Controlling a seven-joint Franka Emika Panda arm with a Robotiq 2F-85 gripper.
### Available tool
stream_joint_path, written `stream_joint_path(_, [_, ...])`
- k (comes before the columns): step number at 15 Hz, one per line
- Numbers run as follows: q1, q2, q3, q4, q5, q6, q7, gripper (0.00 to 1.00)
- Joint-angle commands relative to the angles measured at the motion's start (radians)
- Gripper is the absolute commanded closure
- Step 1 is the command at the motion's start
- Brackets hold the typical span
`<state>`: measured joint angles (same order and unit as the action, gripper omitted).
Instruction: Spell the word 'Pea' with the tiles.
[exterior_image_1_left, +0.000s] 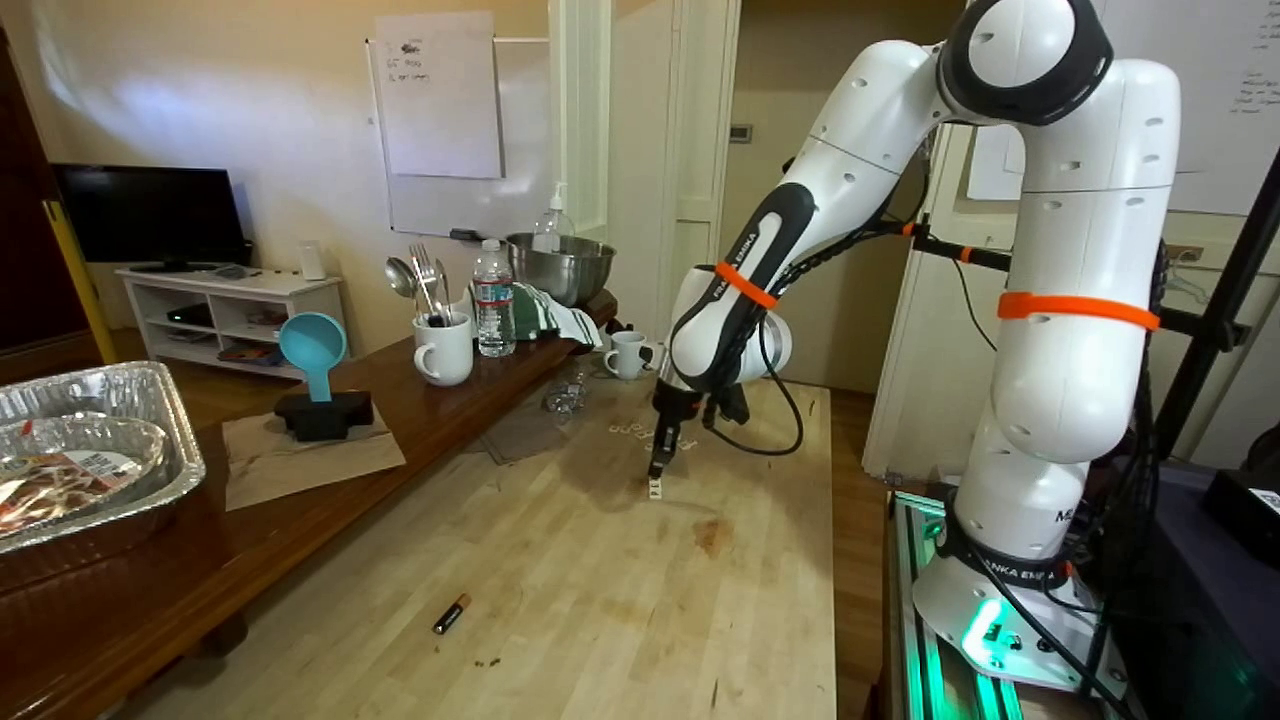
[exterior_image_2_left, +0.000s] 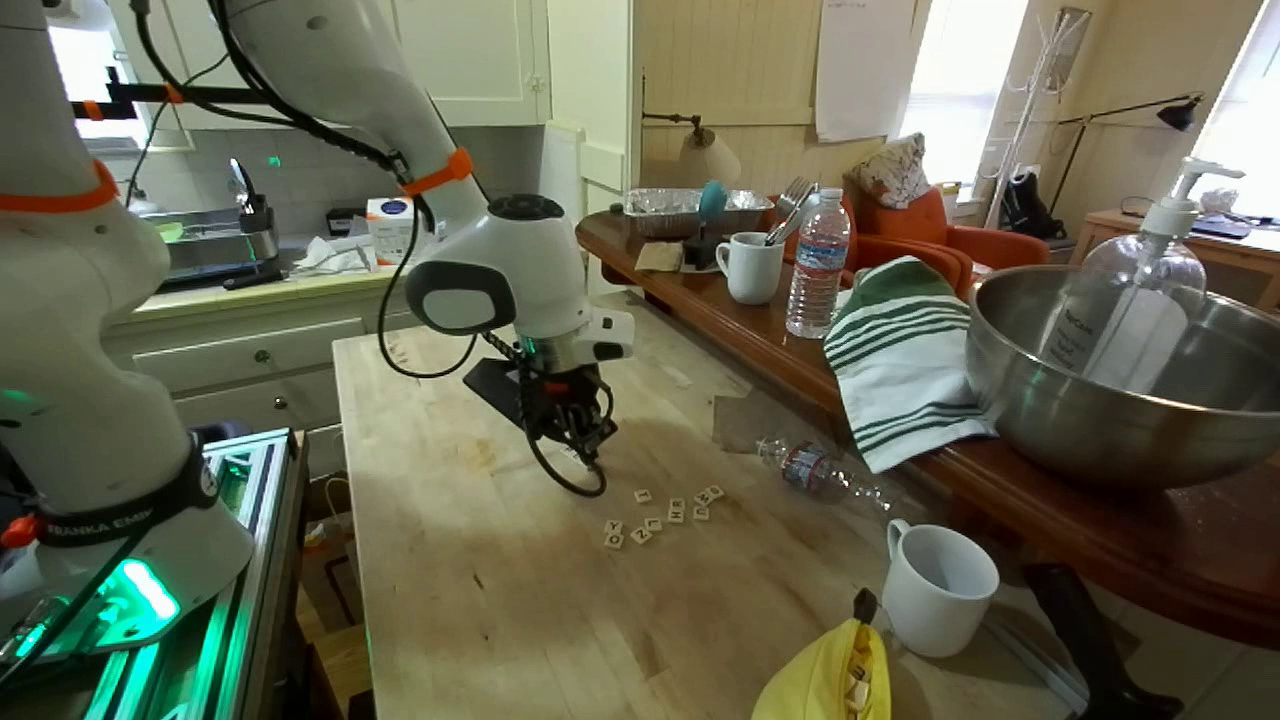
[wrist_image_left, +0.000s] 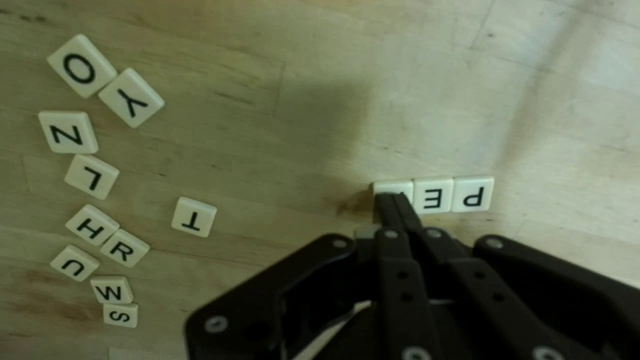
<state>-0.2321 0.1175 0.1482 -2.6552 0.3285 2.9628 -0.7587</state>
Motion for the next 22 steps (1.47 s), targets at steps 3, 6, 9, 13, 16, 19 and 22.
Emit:
stream_joint_path(3, [0.002, -0.063, 0.016, -0.036, 0.015, -0.017, -0.01, 1.0])
stream_joint_path(6, [0.002, -0.077, 0.026, -0.04, 0.027, -0.026, -0.019, 0.73])
stream_joint_path(9, [0.002, -0.093, 0.035, -0.045, 0.025, -0.039, -0.03, 0.64])
stream_joint_path(13, [0.004, -0.112, 0.041, -0.053, 0.016, -0.047, -0.028, 0.33])
stream_joint_path(16, [0.006, -0.127, 0.043, -0.061, 0.009, -0.056, -0.023, 0.12])
stream_joint_path(19, [0.008, -0.144, 0.044, -0.072, 0.007, -0.063, -0.018, 0.0])
stream_joint_path(22, [0.013, -0.16, 0.045, -0.081, 0.008, -0.07, -0.016, 0.0])
